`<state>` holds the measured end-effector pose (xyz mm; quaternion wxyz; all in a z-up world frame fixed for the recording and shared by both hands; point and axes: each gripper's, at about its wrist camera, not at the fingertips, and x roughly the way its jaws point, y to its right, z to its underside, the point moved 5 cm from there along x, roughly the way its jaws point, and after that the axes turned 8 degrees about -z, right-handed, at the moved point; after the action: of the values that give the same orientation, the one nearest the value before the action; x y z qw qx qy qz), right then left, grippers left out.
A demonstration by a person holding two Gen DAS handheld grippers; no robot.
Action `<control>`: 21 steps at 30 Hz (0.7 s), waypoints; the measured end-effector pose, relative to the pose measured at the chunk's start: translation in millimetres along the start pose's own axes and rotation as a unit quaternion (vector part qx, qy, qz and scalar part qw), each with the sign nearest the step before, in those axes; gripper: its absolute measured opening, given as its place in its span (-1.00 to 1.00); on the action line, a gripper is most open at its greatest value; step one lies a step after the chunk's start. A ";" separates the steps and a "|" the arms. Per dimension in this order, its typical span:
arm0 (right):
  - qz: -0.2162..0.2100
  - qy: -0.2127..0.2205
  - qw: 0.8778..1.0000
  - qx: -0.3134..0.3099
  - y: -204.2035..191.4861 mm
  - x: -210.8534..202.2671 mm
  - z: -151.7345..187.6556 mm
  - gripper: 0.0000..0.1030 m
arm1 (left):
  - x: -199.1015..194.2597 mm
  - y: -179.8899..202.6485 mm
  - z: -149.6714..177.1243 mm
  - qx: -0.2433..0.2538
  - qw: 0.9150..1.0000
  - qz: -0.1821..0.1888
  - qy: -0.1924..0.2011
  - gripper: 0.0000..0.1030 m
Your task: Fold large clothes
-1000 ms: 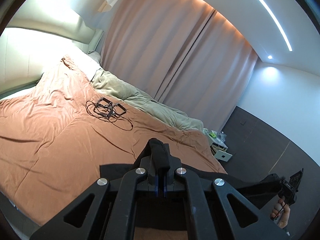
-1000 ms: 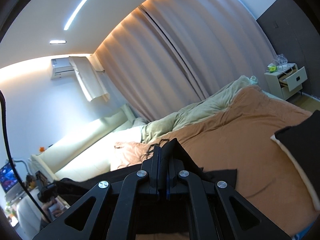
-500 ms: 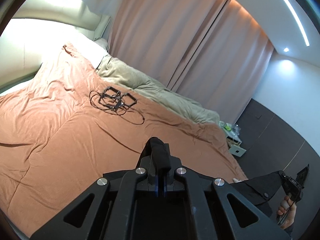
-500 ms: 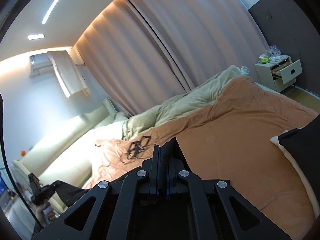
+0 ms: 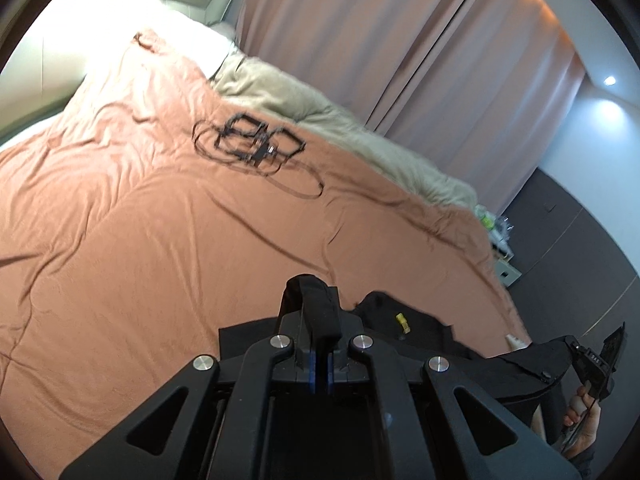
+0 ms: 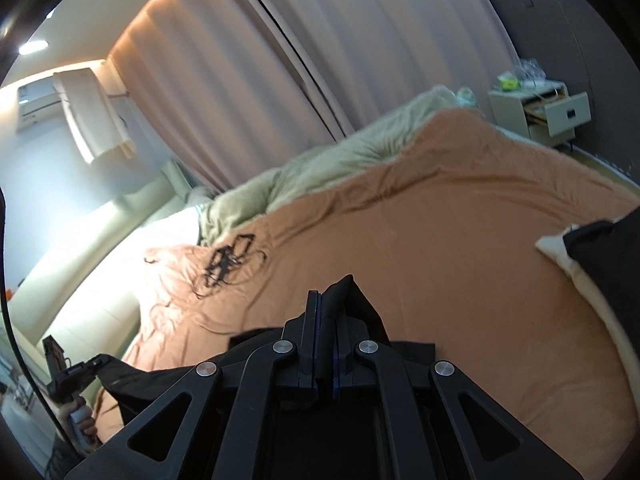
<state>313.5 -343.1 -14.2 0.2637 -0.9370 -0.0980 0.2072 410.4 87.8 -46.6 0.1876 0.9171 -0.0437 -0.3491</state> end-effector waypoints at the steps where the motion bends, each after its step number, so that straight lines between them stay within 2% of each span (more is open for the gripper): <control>1: 0.005 -0.007 1.000 0.004 4.3 6.7 3.0 -0.92 | 7.4 -1.4 1.8 0.000 1.000 -0.004 -0.006 -0.90; 6: 0.028 -0.030 0.999 0.012 18.4 31.6 14.0 -0.92 | 43.2 -11.3 12.1 -0.009 0.999 -0.017 -0.040 -0.90; 9: 0.042 -0.041 0.998 0.016 24.0 43.5 15.7 -0.88 | 56.4 -11.9 12.4 -0.014 0.998 0.000 -0.054 -0.85; 10: 0.043 -0.044 0.998 0.019 25.3 45.8 15.8 -0.68 | 59.3 -11.6 11.9 -0.018 0.998 0.003 -0.060 -0.79; 11: 0.045 -0.044 0.998 0.022 26.6 46.9 15.2 -0.04 | 63.7 -12.1 10.5 -0.023 0.997 0.006 -0.068 -0.75; 12: 0.048 -0.042 0.998 0.024 28.0 47.0 14.6 0.36 | 66.7 -12.6 9.8 -0.028 0.997 0.005 -0.071 -0.55; 13: 0.053 -0.032 0.998 0.024 28.4 44.7 12.8 0.93 | 66.9 -12.7 8.0 -0.030 0.997 0.002 -0.065 -0.06; 14: 0.053 -0.022 0.998 0.021 27.8 42.6 10.7 1.00 | 64.4 -12.3 5.7 -0.028 0.998 0.001 -0.053 0.34; 15: 0.047 -0.018 0.999 0.017 25.4 39.3 9.5 1.00 | 60.3 -12.1 3.0 -0.029 0.999 0.003 -0.038 1.00; 17: 0.047 -0.021 0.999 0.013 24.6 37.9 9.7 1.00 | 54.1 -13.1 0.4 -0.035 0.999 0.004 -0.021 1.00; 21: 0.062 -0.043 0.997 0.001 26.0 37.1 18.3 1.00 | 53.8 -19.9 7.0 -0.046 0.998 -0.005 -0.042 1.00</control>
<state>340.6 -345.8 -54.8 0.2469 -0.9313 -0.0504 0.2630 445.3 92.6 -92.4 0.2256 0.8923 -0.0313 -0.3898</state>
